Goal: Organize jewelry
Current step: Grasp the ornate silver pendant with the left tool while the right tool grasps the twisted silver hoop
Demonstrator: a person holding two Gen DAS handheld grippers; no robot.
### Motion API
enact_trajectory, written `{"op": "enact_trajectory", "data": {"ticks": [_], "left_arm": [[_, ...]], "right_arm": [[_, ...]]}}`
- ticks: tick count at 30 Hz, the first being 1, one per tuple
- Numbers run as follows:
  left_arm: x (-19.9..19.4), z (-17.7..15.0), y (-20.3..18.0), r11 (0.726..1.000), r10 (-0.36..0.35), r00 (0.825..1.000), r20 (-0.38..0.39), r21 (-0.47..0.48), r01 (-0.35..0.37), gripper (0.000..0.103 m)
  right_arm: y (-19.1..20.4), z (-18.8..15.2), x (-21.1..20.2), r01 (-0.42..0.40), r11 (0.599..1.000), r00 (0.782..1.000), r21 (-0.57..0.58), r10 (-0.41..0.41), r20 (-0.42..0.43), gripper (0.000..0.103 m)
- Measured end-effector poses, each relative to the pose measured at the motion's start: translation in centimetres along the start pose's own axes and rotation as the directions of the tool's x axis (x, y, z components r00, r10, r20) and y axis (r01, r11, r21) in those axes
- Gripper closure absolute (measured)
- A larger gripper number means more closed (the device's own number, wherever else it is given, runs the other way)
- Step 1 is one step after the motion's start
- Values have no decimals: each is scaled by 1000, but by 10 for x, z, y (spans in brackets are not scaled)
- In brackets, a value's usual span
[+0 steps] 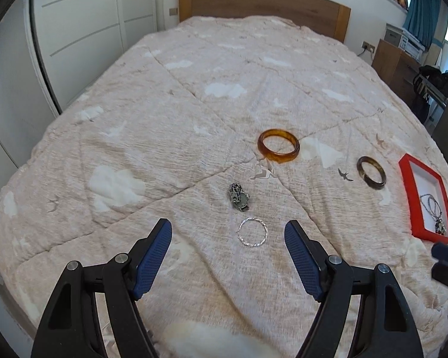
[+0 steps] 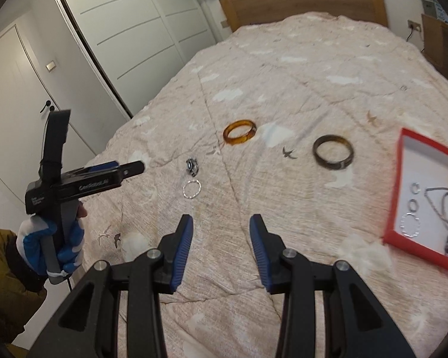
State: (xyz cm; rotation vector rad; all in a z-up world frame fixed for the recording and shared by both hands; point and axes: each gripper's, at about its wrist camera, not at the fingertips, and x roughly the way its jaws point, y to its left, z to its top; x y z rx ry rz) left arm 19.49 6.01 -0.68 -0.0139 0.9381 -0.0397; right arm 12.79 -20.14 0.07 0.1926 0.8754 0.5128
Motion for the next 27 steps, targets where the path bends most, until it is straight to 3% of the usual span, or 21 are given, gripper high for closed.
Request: {"op": "enact_trajectory", "data": {"ticks": [8, 14, 16, 19, 20, 27], "left_arm": [[91, 22, -7, 1000, -18, 992, -122, 15, 19, 38], [135, 24, -3, 1000, 1, 983, -182, 28, 4, 43], [142, 24, 0, 999, -4, 982, -187, 37, 11, 50], [144, 25, 6, 998, -26, 984, -174, 48, 35, 75], [143, 26, 11, 998, -35, 985, -170, 43, 43, 78], [132, 27, 32, 988, -154, 978, -137, -11, 154, 79]], "right_arm": [[-20, 9, 72, -35, 999, 994, 21, 37, -107, 65], [-21, 17, 119, -70, 997, 983, 15, 72, -168, 65], [-19, 19, 134, -87, 996, 979, 11, 87, -184, 65], [-12, 23, 152, -112, 994, 972, 6, 111, -206, 65], [-8, 24, 160, -120, 993, 969, 1, 118, -215, 65], [20, 30, 200, -161, 986, 955, -33, 147, -259, 65]]}}
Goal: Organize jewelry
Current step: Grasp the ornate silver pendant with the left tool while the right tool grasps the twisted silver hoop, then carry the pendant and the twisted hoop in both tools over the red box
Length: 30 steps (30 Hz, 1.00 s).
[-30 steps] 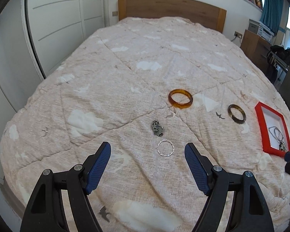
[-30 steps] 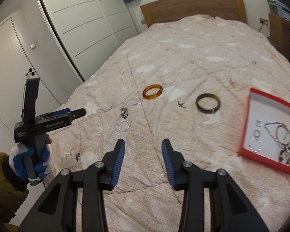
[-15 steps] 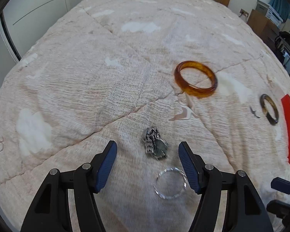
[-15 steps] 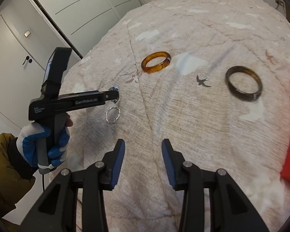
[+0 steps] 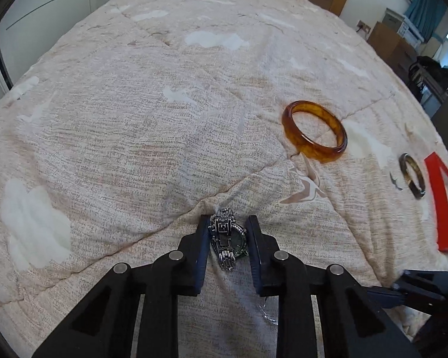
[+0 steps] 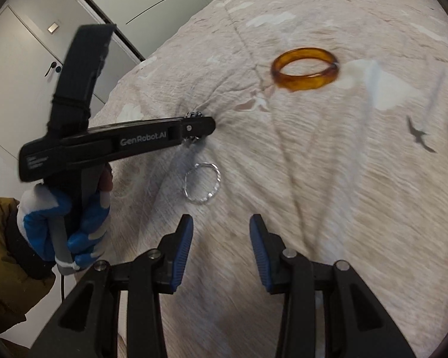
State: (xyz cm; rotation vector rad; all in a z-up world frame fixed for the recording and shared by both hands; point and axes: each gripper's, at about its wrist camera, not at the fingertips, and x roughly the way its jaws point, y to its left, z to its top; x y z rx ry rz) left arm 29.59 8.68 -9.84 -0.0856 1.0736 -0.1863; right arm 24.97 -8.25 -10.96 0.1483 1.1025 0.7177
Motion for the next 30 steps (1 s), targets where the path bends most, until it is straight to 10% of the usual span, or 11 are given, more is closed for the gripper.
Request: {"op": "enact_trajectory", "data": {"ticks": [6, 11, 30], "left_arm": [[-13, -5, 11, 997, -75, 997, 19, -25, 76, 80], [-23, -6, 14, 995, -98, 995, 29, -30, 99, 80], [-91, -15, -35, 998, -68, 992, 108, 13, 67, 81]], "right_arm": [[8, 18, 27, -12, 1000, 1000, 5, 12, -22, 70], [7, 26, 48, 46, 999, 996, 12, -45, -75, 99], [18, -12, -63, 154, 988, 985, -9, -152, 80, 99]]}}
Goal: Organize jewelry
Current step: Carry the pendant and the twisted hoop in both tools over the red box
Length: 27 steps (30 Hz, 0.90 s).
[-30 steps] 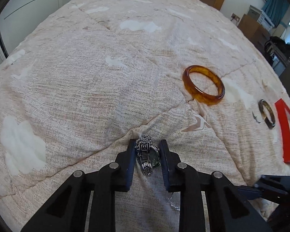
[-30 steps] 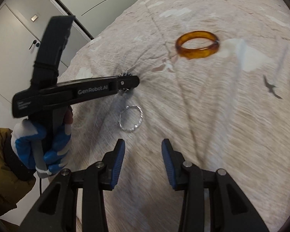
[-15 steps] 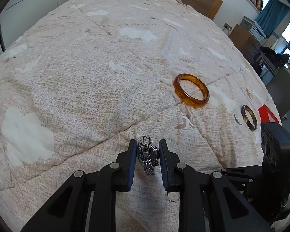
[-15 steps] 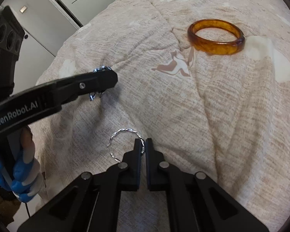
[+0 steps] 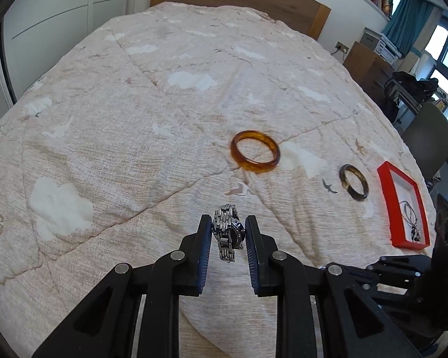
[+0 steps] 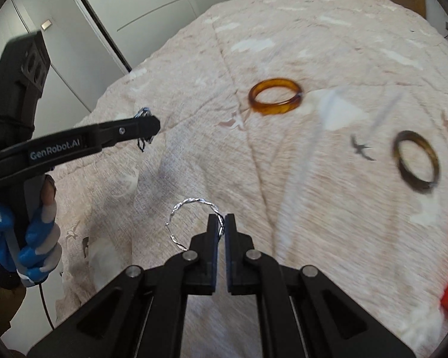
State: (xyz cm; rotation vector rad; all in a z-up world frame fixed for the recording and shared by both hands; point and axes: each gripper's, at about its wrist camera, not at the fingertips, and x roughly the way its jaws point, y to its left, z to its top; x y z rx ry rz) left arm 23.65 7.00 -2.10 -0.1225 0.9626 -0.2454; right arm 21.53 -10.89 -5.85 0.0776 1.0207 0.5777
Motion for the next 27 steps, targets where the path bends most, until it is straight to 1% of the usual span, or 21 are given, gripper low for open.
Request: {"op": "enact_trajectory", "data": {"ticks": [4, 7, 12, 16, 20, 23, 27], "left_arm": [[-13, 0, -24, 1000, -4, 1000, 17, 16, 4, 81], [-19, 3, -49, 999, -17, 1000, 26, 42, 16, 81], [-16, 10, -113, 992, -66, 997, 26, 105, 63, 81], [-1, 15, -174, 979, -117, 993, 6, 169, 114, 81], [22, 16, -231, 961, -167, 985, -31, 221, 170, 81], [42, 16, -270, 944, -198, 978, -66, 254, 209, 81], [69, 7, -317, 922, -228, 966, -121, 293, 254, 81]], "right_arm": [[-17, -9, -36, 22, 999, 998, 34, -24, 57, 99], [-38, -25, -67, 45, 996, 993, 71, -52, 102, 99], [-89, -50, -124, 97, 984, 979, 150, -122, 165, 99], [-137, -67, -166, 149, 963, 959, 223, -196, 205, 99], [-186, -84, -196, 194, 934, 939, 301, -266, 219, 99], [-220, -98, -209, 225, 907, 926, 355, -312, 212, 99], [-260, -115, -213, 245, 879, 921, 408, -343, 184, 99]]}}
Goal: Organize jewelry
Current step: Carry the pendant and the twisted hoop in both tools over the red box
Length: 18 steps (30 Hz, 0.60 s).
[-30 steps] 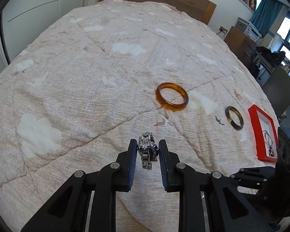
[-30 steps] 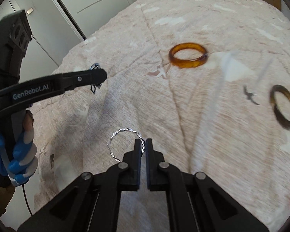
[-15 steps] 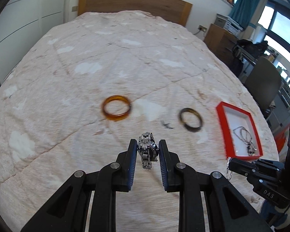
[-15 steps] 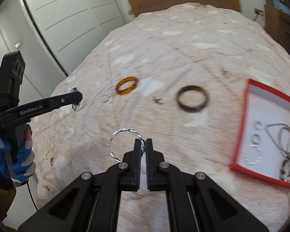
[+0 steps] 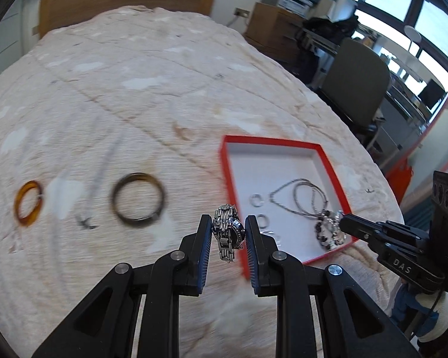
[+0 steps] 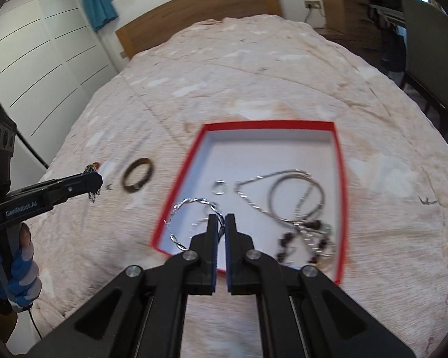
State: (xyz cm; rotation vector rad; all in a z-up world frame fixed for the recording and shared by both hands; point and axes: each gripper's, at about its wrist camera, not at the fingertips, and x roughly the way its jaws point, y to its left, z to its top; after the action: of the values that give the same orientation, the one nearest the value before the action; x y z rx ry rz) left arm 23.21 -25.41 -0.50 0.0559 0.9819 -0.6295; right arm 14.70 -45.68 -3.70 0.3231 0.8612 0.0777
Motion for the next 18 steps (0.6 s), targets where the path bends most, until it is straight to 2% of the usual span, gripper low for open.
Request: {"op": "enact_trajectory", "data": {"ticks": [7, 12, 18], "left_arm": [[54, -5, -43, 997, -33, 995, -92, 62, 39, 81], [83, -14, -51, 997, -12, 989, -146, 78, 24, 81], [97, -18, -52, 997, 20, 985, -173, 83, -6, 81]], "right_arm": [[-34, -8, 25, 41, 999, 998, 12, -40, -57, 99], [-41, -15, 38, 65, 998, 993, 4, -64, -97, 99], [-44, -17, 47, 88, 996, 986, -18, -89, -140, 99]]}}
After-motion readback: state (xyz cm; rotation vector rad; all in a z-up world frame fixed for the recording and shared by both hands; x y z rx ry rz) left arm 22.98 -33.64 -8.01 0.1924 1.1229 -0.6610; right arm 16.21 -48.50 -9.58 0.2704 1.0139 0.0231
